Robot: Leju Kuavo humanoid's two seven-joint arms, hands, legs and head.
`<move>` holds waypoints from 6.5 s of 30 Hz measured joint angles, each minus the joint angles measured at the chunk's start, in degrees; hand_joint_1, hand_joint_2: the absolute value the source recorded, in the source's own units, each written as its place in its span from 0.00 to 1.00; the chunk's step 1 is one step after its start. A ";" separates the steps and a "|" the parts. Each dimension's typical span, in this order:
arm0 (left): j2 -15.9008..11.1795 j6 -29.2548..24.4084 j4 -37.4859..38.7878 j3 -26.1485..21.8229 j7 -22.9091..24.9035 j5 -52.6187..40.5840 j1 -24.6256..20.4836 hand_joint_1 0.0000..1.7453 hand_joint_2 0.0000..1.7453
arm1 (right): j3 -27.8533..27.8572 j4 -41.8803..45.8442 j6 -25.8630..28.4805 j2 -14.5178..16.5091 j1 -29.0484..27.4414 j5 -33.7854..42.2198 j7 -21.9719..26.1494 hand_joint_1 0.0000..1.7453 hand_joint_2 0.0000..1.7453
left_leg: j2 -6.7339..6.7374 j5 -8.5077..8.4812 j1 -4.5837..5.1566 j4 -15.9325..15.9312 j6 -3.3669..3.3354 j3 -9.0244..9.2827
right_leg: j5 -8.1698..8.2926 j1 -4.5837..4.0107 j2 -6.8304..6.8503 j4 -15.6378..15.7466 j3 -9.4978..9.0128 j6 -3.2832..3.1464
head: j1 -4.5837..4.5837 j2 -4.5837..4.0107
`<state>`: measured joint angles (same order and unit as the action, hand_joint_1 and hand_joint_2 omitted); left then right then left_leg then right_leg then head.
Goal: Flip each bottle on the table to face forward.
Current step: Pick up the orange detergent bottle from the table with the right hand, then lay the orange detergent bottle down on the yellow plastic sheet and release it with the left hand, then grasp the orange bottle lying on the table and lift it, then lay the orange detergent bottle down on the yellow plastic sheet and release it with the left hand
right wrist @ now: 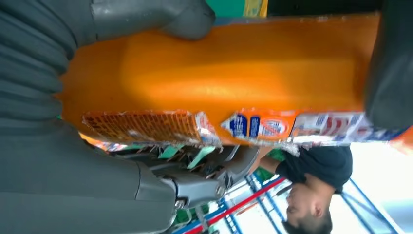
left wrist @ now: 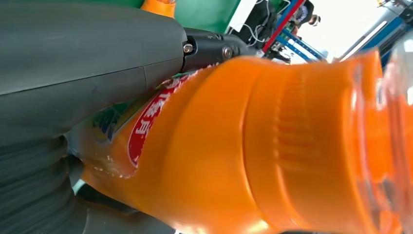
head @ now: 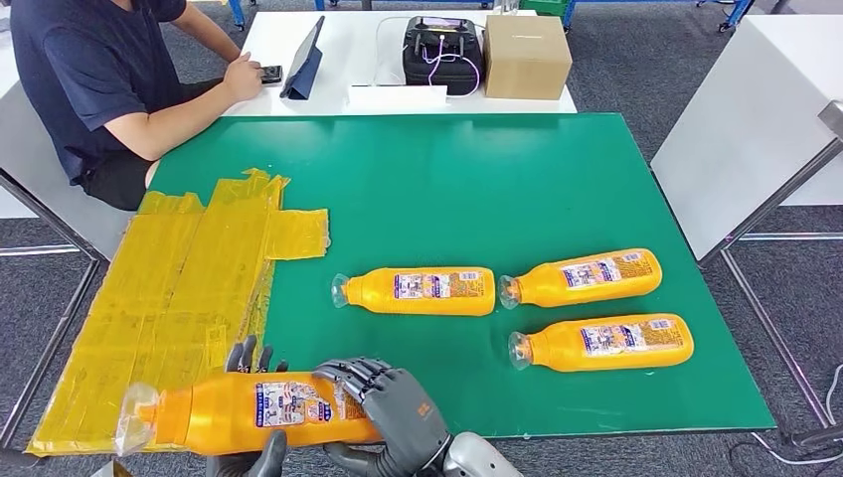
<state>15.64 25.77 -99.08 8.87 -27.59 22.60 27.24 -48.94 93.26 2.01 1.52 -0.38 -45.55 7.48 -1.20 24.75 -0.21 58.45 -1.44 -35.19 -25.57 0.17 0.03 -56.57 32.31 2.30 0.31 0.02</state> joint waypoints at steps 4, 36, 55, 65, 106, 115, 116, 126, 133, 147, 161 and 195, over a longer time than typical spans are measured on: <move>-0.34 0.02 0.00 0.31 -0.47 0.95 -0.08 1.00 1.00 | -0.02 -1.21 -0.15 0.38 0.37 0.35 0.31 1.00 1.00 | 0.00 0.00 0.00 0.00 0.00 0.00 | 0.00 0.00 0.00 0.00 0.00 0.00 | 0.01 0.00; -6.86 -47.16 -5.78 -9.63 15.69 -91.59 -9.44 1.00 1.00 | 17.02 -1.46 -5.93 -4.67 6.57 4.41 -11.53 0.00 1.00 | -0.02 -0.09 0.01 0.00 -0.01 0.00 | 0.06 0.00 0.00 -0.02 -0.06 0.01 | 0.01 0.00; -23.31 -27.59 25.71 1.31 22.17 -92.72 -29.39 0.00 0.00 | 12.63 -35.76 -16.10 -1.76 32.55 8.11 -10.53 0.00 1.00 | -0.33 -0.34 -0.01 -0.01 0.01 0.29 | 0.20 -0.03 0.23 -0.08 -0.47 -0.10 | 0.02 0.00; -30.04 -9.01 27.24 1.87 10.08 -65.44 -33.66 0.00 0.00 | 5.66 -50.15 -25.84 -0.47 39.85 7.92 -10.02 0.66 1.00 | -0.55 -0.47 -0.01 -0.02 0.08 0.79 | 0.17 -0.03 0.42 -0.08 -0.90 -0.13 | 0.01 0.00; -10.07 6.70 -1.96 -12.81 18.27 3.40 -12.05 0.00 1.00 | 16.83 -8.93 0.09 3.89 12.83 15.40 -1.17 1.00 1.00 | -0.05 -0.54 -0.10 0.00 0.10 -0.57 | 0.40 -0.10 0.14 -0.08 0.52 -0.19 | -0.01 0.00; -9.87 5.38 -4.40 -8.86 16.64 0.34 -11.41 0.00 1.00 | 10.57 -7.67 -6.89 4.46 13.10 18.03 -1.50 1.00 1.00 | -0.04 -0.54 -0.09 0.00 0.10 -0.57 | 0.42 -0.10 0.14 -0.08 0.52 -0.18 | -0.01 0.00; -9.87 5.33 -4.52 -8.39 16.46 0.17 -11.41 0.00 1.00 | 9.90 -7.74 -7.98 4.45 13.27 18.46 -1.45 1.00 1.00 | -0.02 -0.54 -0.09 0.00 0.10 -0.57 | 0.42 -0.10 0.14 -0.08 0.53 -0.18 | -0.01 0.00; -10.59 2.67 -5.38 -2.07 15.94 3.41 -10.83 0.00 1.00 | -2.55 -9.28 -12.31 3.59 15.60 14.17 1.88 1.00 1.00 | -0.02 -0.53 -0.09 0.00 0.11 -0.59 | 0.40 -0.10 0.13 -0.08 0.56 -0.20 | 0.00 0.00; -11.91 2.02 -6.02 -0.90 15.54 5.84 -8.35 1.00 1.00 | -7.73 -9.59 -12.73 1.72 17.88 11.48 4.40 1.00 1.00 | -0.01 -0.54 -0.09 0.00 0.10 -0.58 | 0.40 -0.09 0.13 -0.07 0.60 -0.20 | 0.00 0.00; -13.50 3.05 -6.19 0.32 14.61 7.48 -7.19 1.00 1.00 | -8.92 -9.79 -11.08 0.34 17.81 9.99 4.03 0.51 1.00 | 0.01 -0.53 -0.10 0.00 0.11 -0.58 | 0.40 -0.10 0.12 -0.07 0.62 -0.20 | 0.01 0.00; -12.52 -8.18 -10.90 -2.47 8.75 -17.20 -7.36 1.00 1.00 | -4.29 -6.11 -4.79 -2.65 12.09 5.88 -3.32 0.00 0.00 | -0.03 -0.53 -0.08 0.00 0.10 -0.63 | 0.41 -0.09 0.13 -0.07 0.59 -0.19 | -0.01 0.00; -21.40 -42.73 14.00 -8.28 28.87 -109.89 -30.25 1.00 1.00 | 14.41 20.26 -2.39 -19.14 -1.75 4.78 -1.97 0.00 0.00 | -0.13 -0.58 -0.07 0.02 0.06 -0.56 | 0.46 -0.08 0.16 -0.06 0.52 -0.13 | 0.01 0.00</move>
<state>-5.76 -16.96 -85.08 0.59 1.29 -87.29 -3.01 -34.52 113.53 -0.39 -17.62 -2.13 -40.77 5.51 -1.32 24.17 -0.28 58.47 -1.38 -35.75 -25.11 0.10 0.19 -56.63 32.83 2.17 0.32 0.02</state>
